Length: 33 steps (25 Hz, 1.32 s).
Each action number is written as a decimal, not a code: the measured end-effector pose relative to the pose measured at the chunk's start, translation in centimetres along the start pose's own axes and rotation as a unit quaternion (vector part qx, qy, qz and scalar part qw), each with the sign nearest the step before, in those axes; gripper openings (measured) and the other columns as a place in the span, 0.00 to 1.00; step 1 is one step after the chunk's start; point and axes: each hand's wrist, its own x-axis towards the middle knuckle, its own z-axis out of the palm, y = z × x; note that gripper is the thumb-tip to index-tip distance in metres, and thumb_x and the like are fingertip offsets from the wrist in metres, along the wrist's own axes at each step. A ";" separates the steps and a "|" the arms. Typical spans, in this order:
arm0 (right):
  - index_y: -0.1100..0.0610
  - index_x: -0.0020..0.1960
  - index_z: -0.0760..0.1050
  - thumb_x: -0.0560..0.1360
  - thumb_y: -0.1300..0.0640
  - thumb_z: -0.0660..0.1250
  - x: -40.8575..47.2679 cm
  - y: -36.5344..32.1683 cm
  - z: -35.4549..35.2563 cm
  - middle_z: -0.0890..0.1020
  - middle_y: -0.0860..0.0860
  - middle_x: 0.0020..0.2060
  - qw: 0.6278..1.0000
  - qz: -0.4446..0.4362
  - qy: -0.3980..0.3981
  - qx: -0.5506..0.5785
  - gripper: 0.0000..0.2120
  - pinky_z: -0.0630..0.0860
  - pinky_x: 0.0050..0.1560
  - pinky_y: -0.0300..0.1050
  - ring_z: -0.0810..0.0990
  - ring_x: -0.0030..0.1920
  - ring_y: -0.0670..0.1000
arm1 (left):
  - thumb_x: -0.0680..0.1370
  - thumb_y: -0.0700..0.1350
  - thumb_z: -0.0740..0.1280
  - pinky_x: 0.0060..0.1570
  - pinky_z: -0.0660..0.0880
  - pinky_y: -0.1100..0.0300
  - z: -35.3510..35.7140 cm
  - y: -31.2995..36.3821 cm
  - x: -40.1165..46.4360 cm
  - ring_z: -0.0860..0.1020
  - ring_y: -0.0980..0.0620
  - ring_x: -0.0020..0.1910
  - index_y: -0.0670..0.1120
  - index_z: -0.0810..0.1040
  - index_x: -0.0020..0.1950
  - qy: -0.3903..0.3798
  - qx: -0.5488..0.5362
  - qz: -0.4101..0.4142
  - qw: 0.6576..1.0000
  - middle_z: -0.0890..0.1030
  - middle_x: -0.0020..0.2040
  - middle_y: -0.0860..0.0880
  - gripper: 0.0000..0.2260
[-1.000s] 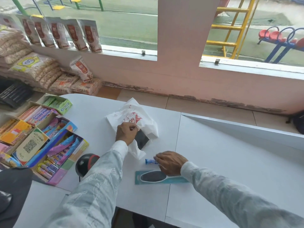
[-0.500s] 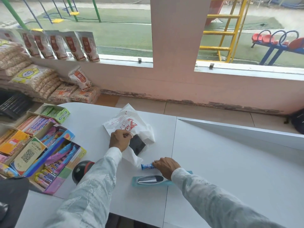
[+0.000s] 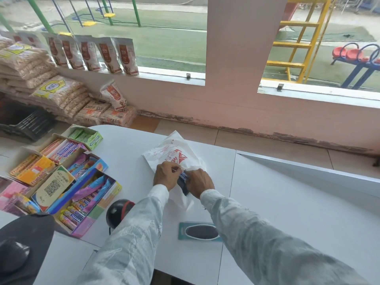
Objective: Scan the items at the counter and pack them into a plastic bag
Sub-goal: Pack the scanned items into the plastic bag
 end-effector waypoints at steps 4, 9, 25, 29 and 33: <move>0.56 0.55 0.77 0.73 0.53 0.65 -1.6 1.1 0.7 0.84 0.54 0.48 0.995 -0.084 0.004 -0.053 0.13 0.82 0.42 0.52 0.84 0.43 0.61 | 0.74 0.46 0.72 0.52 0.81 0.53 -0.3 -0.6 0.1 0.84 0.44 0.45 0.44 0.86 0.47 -0.004 0.013 0.012 1.000 0.87 0.48 0.43 0.07; 0.61 0.72 0.66 0.75 0.42 0.59 -12.4 7.0 4.1 0.75 0.59 0.68 0.939 -0.301 -0.060 -0.154 0.32 0.70 0.69 0.57 0.72 0.68 0.61 | 0.74 0.46 0.71 0.56 0.80 0.51 0.6 -0.8 -0.9 0.83 0.42 0.49 0.43 0.86 0.49 -0.006 0.021 0.015 1.000 0.86 0.52 0.42 0.09; 0.53 0.72 0.62 0.75 0.59 0.68 -10.4 7.5 1.6 0.74 0.60 0.68 0.982 -0.144 0.075 -0.100 0.28 0.79 0.48 0.57 0.77 0.56 0.63 | 0.75 0.45 0.72 0.56 0.80 0.49 0.0 0.2 -1.9 0.82 0.41 0.51 0.42 0.86 0.50 -0.002 0.031 0.011 0.999 0.85 0.53 0.41 0.09; 0.51 0.63 0.72 0.73 0.57 0.66 -4.5 2.5 1.3 0.78 0.56 0.53 0.996 -0.081 0.022 -0.039 0.18 0.78 0.45 0.53 0.79 0.48 0.62 | 0.74 0.45 0.72 0.54 0.81 0.47 0.2 0.6 -1.8 0.83 0.42 0.48 0.42 0.86 0.52 -0.008 0.034 0.028 0.999 0.86 0.53 0.42 0.10; 0.60 0.51 0.73 0.72 0.57 0.66 2.0 -2.4 0.0 0.77 0.59 0.50 0.982 0.091 0.085 0.143 0.10 0.75 0.47 0.52 0.78 0.48 0.62 | 0.74 0.44 0.71 0.53 0.81 0.52 -0.5 1.0 -0.9 0.84 0.44 0.47 0.42 0.86 0.51 0.018 -0.006 0.034 0.999 0.86 0.51 0.43 0.09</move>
